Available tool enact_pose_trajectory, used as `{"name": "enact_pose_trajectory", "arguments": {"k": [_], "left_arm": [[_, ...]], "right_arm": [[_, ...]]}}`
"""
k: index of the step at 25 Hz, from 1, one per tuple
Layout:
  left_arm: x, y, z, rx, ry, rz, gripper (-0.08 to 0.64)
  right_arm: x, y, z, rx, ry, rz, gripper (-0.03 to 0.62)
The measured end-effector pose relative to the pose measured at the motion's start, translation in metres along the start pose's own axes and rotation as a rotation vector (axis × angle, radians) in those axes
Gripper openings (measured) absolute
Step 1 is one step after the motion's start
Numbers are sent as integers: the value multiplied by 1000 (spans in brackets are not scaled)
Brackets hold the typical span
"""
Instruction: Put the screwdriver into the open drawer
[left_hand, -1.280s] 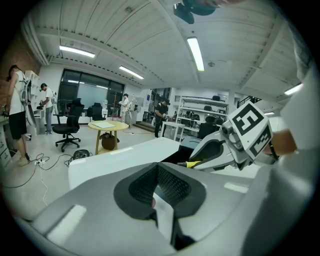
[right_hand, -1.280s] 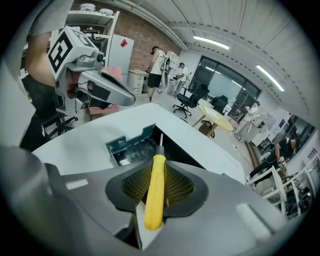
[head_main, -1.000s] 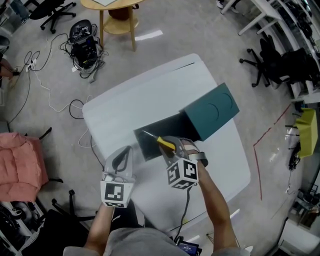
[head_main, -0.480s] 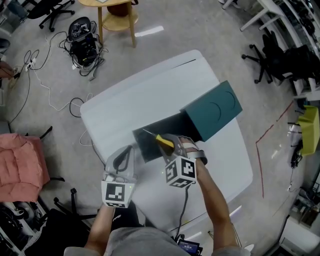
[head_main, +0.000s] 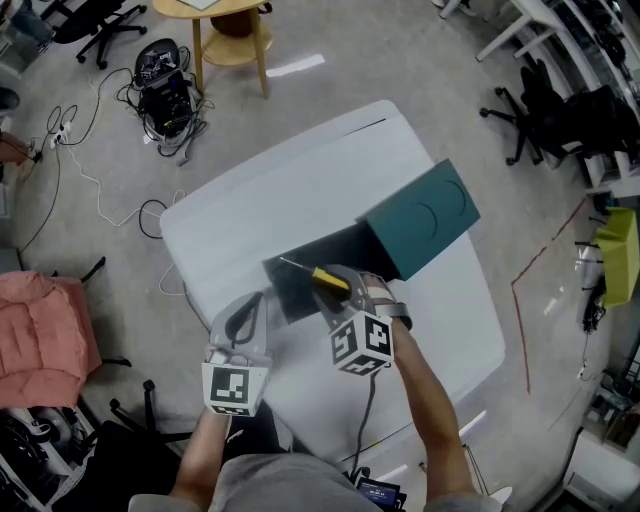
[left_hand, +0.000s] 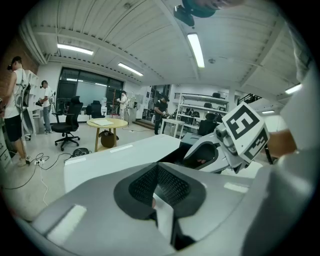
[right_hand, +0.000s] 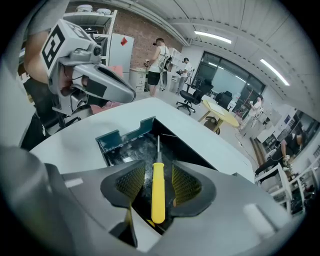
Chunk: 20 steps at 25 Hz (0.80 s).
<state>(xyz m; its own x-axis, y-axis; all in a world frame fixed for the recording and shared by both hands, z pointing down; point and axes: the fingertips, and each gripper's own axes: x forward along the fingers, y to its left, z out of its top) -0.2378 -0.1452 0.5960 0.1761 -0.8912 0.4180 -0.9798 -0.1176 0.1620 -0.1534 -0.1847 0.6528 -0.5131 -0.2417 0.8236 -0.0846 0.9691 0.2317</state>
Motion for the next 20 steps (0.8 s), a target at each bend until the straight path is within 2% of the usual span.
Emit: {"name": "enact_pose_trajectory", "arguments": {"k": [4, 14, 17, 20], "left_arm": [[-4, -1, 7, 10, -12, -3, 11], [-20, -20, 38, 56, -67, -32, 11], [-29, -29, 53, 56, -94, -43, 12], [-40, -37, 64, 90, -113, -62, 11]], "right_arm": [[-8, -2, 3, 9, -13, -25, 168], [-53, -14, 19, 109, -98, -140, 146], [-74, -15, 25, 158, -137, -178, 138], [-99, -12, 32, 222, -186, -213, 130]]}}
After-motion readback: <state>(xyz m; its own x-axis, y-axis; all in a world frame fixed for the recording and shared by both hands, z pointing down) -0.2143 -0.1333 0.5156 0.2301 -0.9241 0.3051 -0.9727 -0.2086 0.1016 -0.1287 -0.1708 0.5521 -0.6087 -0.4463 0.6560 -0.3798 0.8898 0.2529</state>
